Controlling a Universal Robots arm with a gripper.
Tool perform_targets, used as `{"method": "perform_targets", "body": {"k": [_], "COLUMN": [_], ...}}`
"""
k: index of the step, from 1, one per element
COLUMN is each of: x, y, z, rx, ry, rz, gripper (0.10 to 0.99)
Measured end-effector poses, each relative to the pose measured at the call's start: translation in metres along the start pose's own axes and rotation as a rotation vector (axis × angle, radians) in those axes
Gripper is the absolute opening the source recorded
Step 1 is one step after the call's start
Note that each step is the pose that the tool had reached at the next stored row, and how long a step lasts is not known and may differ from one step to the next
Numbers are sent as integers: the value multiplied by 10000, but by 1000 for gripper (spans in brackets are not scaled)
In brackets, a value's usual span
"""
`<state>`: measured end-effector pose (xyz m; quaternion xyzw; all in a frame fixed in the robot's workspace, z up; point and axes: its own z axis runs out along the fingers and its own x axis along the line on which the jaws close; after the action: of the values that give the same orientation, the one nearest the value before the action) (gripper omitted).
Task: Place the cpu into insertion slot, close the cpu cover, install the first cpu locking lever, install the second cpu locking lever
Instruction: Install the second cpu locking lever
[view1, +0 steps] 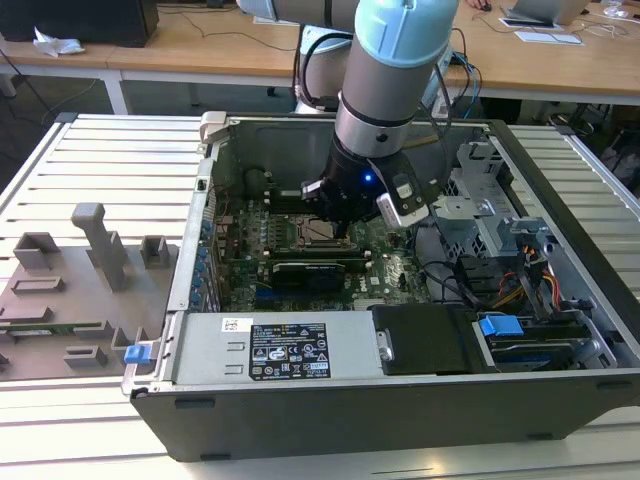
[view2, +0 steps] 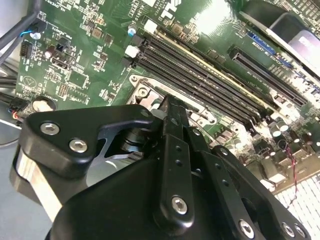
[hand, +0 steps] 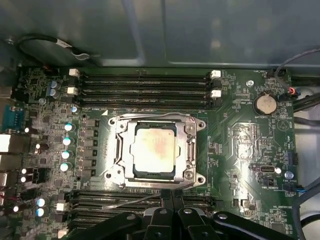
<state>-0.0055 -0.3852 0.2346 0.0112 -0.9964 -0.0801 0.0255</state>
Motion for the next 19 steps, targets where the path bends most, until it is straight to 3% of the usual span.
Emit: {"method": "perform_targets", "body": {"k": [5,7,13,19], "x": [37,138,303,476], "y": [-7,-8,-43,-49], "z": [51,72,189,251], "rx": [-1,0,-2,-23], "ry": [0,0,7,30], "rz": [1,-1,-36,-188], "gripper": [106,106,106,106]}}
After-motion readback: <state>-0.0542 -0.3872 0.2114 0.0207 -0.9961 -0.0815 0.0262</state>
